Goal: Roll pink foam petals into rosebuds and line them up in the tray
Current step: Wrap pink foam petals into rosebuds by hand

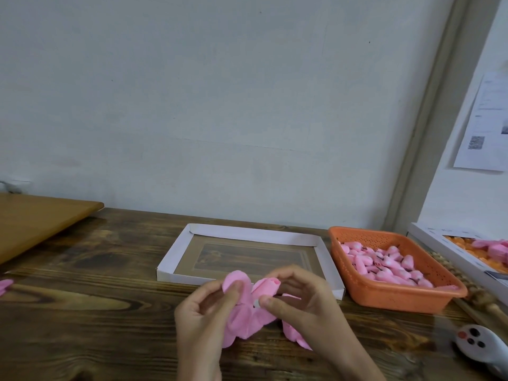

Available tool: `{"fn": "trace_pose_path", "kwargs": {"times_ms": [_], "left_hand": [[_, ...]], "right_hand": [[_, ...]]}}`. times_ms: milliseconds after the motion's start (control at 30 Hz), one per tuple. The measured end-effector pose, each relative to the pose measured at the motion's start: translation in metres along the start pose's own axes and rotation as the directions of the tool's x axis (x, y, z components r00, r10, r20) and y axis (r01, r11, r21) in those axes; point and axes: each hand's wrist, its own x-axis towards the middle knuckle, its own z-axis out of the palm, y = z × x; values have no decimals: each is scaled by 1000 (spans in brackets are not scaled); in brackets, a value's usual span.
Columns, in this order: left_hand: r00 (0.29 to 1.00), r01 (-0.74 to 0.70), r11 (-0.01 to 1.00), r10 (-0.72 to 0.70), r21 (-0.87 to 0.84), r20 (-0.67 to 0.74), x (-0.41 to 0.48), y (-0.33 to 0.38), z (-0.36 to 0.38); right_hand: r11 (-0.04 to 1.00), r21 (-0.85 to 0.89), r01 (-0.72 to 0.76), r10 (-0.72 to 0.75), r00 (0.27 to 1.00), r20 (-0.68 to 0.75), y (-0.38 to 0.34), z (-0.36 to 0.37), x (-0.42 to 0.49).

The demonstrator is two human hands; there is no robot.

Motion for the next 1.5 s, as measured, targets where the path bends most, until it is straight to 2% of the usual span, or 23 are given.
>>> {"fn": "trace_pose_path", "kwargs": {"times_ms": [233, 333, 567, 833, 1067, 1200, 1400, 1500], "left_hand": [[986, -165, 985, 166, 41, 1, -6, 8, 11], [979, -204, 979, 203, 30, 28, -8, 10, 12], [936, -345, 930, 331, 130, 117, -11, 16, 12], [913, -385, 915, 360, 118, 191, -15, 20, 6], [876, -465, 873, 429, 148, 221, -10, 25, 2], [901, -394, 912, 360, 113, 241, -13, 29, 2], [968, -120, 989, 98, 85, 232, -11, 20, -15], [987, 23, 998, -31, 55, 156, -10, 9, -22]], "right_hand": [[992, -120, 32, -26, 998, 54, -5, -1, 5], [993, -111, 40, -35, 999, 40, -4, -1, 6], [992, -110, 65, -61, 997, 40, -4, -3, 8], [988, -137, 72, -73, 997, -2, -5, -5, 8], [973, -207, 99, -94, 995, 36, -8, -4, 9], [977, -195, 89, -85, 996, 31, -8, -4, 9], [985, -165, 55, -53, 998, 18, -7, -8, 10], [987, -151, 52, -52, 999, 5, -7, -10, 10]]}}
